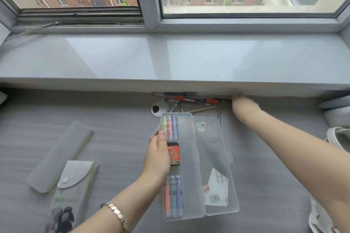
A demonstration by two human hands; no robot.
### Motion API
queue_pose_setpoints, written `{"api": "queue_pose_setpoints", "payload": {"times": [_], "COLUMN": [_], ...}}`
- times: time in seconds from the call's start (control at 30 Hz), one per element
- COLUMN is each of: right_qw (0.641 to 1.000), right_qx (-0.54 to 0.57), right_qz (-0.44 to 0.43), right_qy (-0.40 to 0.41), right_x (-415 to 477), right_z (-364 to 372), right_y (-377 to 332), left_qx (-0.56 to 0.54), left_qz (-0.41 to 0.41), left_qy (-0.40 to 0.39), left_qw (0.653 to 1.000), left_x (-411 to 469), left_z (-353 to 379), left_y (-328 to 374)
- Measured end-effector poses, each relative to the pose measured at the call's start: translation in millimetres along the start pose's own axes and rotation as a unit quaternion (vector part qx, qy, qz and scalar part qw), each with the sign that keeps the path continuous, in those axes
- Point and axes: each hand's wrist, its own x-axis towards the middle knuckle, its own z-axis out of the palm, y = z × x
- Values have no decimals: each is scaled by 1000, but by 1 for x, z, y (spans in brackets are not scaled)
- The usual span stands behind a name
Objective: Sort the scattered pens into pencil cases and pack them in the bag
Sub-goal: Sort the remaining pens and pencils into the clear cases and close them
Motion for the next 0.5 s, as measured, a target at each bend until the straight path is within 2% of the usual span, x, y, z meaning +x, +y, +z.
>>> {"api": "queue_pose_setpoints", "payload": {"times": [0.13, 0.33, 0.43, 0.5], "right_qw": [999, 997, 972, 946], "right_qx": [21, 46, 204, 293], "right_qz": [34, 28, 78, 122], "right_qy": [-12, 60, 90, 63], "right_x": [-9, -52, -74, -89], "right_z": [8, 30, 30, 28], "right_y": [10, 25, 38, 47], "left_qx": [-20, -33, -34, -27], "left_qz": [0, -22, -28, -34], "left_qy": [-3, -7, -8, -14], "left_qw": [1000, 999, 999, 999], "left_x": [-5, -16, -24, -28], "left_z": [-6, -16, -21, -24], "left_y": [-5, -23, -31, -33]}}
